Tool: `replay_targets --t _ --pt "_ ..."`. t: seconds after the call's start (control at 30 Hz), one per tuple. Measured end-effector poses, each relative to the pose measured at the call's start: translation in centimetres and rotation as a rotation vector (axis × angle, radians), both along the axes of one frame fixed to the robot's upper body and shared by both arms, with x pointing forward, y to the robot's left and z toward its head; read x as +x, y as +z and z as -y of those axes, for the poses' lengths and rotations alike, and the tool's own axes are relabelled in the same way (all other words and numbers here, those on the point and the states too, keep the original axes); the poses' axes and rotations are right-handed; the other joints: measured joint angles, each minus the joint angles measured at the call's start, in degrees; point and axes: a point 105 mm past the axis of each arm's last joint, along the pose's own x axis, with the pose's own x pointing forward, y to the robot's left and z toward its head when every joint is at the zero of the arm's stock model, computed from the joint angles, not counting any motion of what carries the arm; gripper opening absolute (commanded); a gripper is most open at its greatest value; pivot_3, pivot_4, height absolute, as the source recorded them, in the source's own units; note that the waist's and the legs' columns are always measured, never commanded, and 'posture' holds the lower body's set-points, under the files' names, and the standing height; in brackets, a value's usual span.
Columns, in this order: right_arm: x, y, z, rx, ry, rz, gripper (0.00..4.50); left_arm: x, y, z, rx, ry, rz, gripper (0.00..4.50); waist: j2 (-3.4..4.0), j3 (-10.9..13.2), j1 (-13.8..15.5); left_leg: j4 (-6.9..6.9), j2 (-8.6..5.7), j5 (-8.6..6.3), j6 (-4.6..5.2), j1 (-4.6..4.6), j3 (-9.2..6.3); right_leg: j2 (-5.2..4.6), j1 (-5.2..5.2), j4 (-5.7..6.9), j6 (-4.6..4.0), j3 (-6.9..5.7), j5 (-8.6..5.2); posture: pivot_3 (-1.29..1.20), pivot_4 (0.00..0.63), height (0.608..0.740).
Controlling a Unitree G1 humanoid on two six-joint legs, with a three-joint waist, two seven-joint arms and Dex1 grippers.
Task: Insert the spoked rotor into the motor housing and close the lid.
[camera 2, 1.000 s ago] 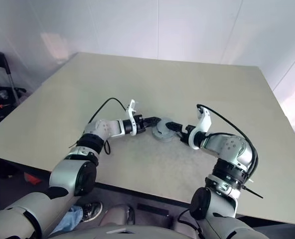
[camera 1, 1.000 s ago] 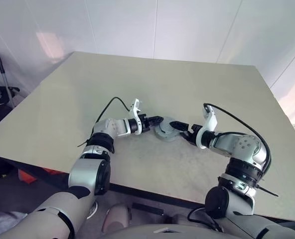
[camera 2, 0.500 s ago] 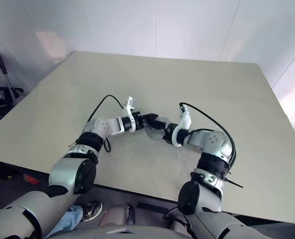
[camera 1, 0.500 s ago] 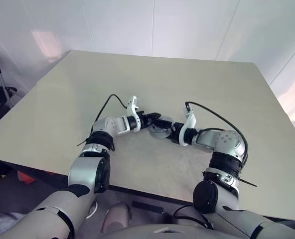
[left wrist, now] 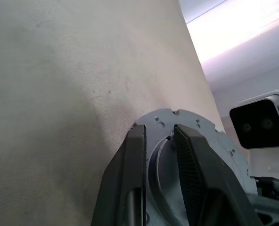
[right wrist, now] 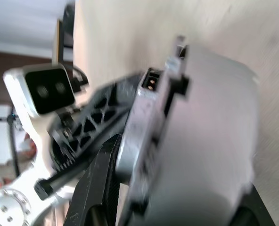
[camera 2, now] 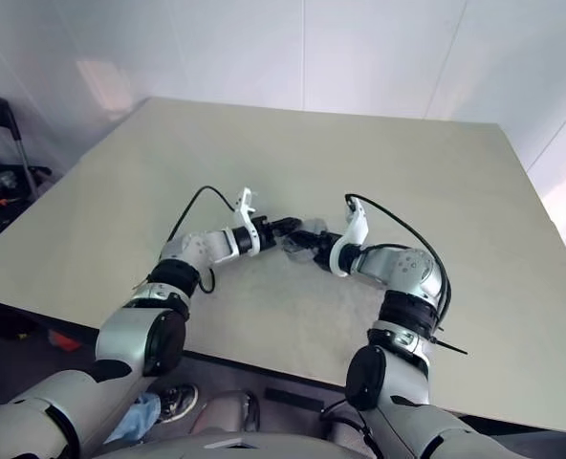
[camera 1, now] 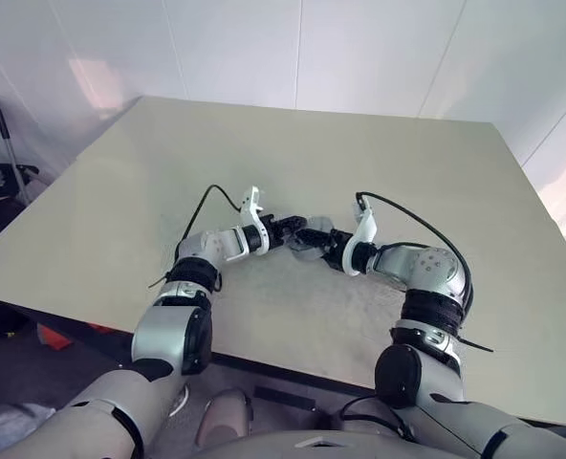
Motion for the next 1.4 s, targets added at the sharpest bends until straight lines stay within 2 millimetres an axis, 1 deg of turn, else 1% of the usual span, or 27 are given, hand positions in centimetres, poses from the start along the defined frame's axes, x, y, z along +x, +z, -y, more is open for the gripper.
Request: replay_targets --t 0.03,0.1,0.17,0.23,0.27,0.37,0.5,0.57,0.67,0.8,1.0,1.1,1.23,1.4 --pt "0.5 0.5 0.6 0.008 -0.034 0.015 2.32 0.0 -0.1 -0.3 -0.01 0.013 -0.006 1.0 0.0 0.0 0.0 0.06 0.0 0.01 -0.01 -0.23 0.0 0.0 -0.22 0.07 0.03 0.0 0.03 0.0 0.0 0.74" --pt "1.7 2.2 1.8 0.037 -0.103 0.076 2.32 0.1 -0.3 -1.0 -0.036 0.04 -0.018 1.0 0.01 0.0 0.0 0.31 0.01 0.03 0.02 -0.99 -0.02 0.01 -0.93 0.31 0.07 -0.01 0.09 0.0 0.0 0.74" --pt "2.7 4.1 2.4 0.08 -0.148 0.136 2.32 0.1 -0.3 -1.6 -0.062 0.06 -0.023 1.0 0.0 0.0 -0.1 0.85 0.04 0.02 0.37 -1.38 -0.02 -0.01 -1.46 0.94 0.07 -0.01 0.09 0.0 0.0 0.74" --pt "3.5 6.0 2.3 0.127 -0.17 0.189 2.32 0.4 0.1 -2.0 -0.09 0.083 -0.017 1.0 0.01 0.0 -0.3 1.08 0.17 0.02 0.38 -1.87 -0.02 0.04 -1.95 1.13 0.02 -0.05 0.06 0.0 0.0 0.74" --pt "3.8 6.7 2.2 0.149 -0.176 0.205 2.32 0.4 0.1 -2.2 -0.1 0.092 -0.018 1.0 0.01 0.0 -0.3 1.08 0.17 0.02 0.38 -1.91 -0.02 0.04 -1.99 1.16 0.01 -0.05 0.06 0.0 0.0 0.74" --pt "4.0 7.7 1.6 0.227 -0.173 0.222 2.32 0.6 0.3 -3.0 -0.142 0.131 -0.023 1.0 0.01 0.0 -0.4 1.12 0.19 0.01 0.4 -1.95 -0.01 0.03 -2.0 1.15 0.0 -0.07 0.05 0.0 0.0 0.74" --pt "3.7 8.8 0.1 0.342 -0.129 0.238 2.32 1.0 0.9 -4.6 -0.222 0.213 -0.028 1.0 0.03 0.0 -0.2 1.19 0.22 -0.05 0.51 -1.99 0.0 0.01 -2.0 1.18 -0.03 -0.1 0.05 0.0 0.0 0.74" --pt "3.7 9.5 -0.4 0.38 -0.115 0.252 2.32 1.1 1.0 -5.0 -0.243 0.232 -0.029 1.0 0.04 0.0 -0.1 1.32 0.23 -0.07 0.54 -2.01 0.0 0.0 -2.0 1.28 -0.03 -0.11 0.05 0.0 0.0 0.74" --pt "3.8 11.2 -0.7 0.459 -0.116 0.283 2.32 0.9 0.8 -5.5 -0.255 0.251 -0.039 1.0 0.05 0.0 0.0 1.47 0.25 -0.1 0.58 -2.07 0.01 -0.01 -2.0 1.38 -0.03 -0.11 0.05 0.0 0.0 0.74" --pt "3.9 13.5 -0.5 0.555 -0.125 0.336 2.32 0.7 0.4 -5.9 -0.257 0.261 -0.052 1.0 0.05 0.0 0.0 1.63 0.25 -0.12 0.59 -2.08 0.01 -0.04 -1.99 1.5 -0.03 -0.11 0.06 0.0 0.0 0.74" --pt "4.0 15.0 0.4 0.663 -0.174 0.364 2.32 0.7 0.5 -6.1 -0.257 0.269 -0.049 1.0 0.04 0.1 -0.1 1.76 0.27 -0.21 0.41 -2.08 0.0 -0.04 -2.0 1.7 -0.02 -0.11 0.06 0.0 0.0 0.74" --pt "4.0 15.6 0.5 0.689 -0.185 0.374 2.32 0.7 0.5 -6.2 -0.254 0.271 -0.048 1.0 0.04 0.1 -0.1 1.78 0.27 -0.21 0.41 -2.08 -0.01 -0.04 -2.01 1.72 -0.02 -0.11 0.06 0.0 0.0 0.74" --pt "4.1 15.8 0.5 0.688 -0.189 0.376 2.32 0.8 0.5 -6.3 -0.251 0.272 -0.048 1.0 0.04 0.1 -0.1 1.79 0.27 -0.21 0.4 -2.08 -0.01 -0.04 -2.02 1.74 -0.01 -0.11 0.06 0.0 0.0 0.74" --pt "4.1 15.5 0.5 0.68 -0.194 0.369 2.32 0.7 0.4 -6.3 -0.248 0.27 -0.048 1.0 0.04 0.1 -0.1 1.8 0.26 -0.21 0.4 -2.11 -0.02 -0.04 -2.02 1.74 -0.01 -0.11 0.07 0.0 0.0 0.74"
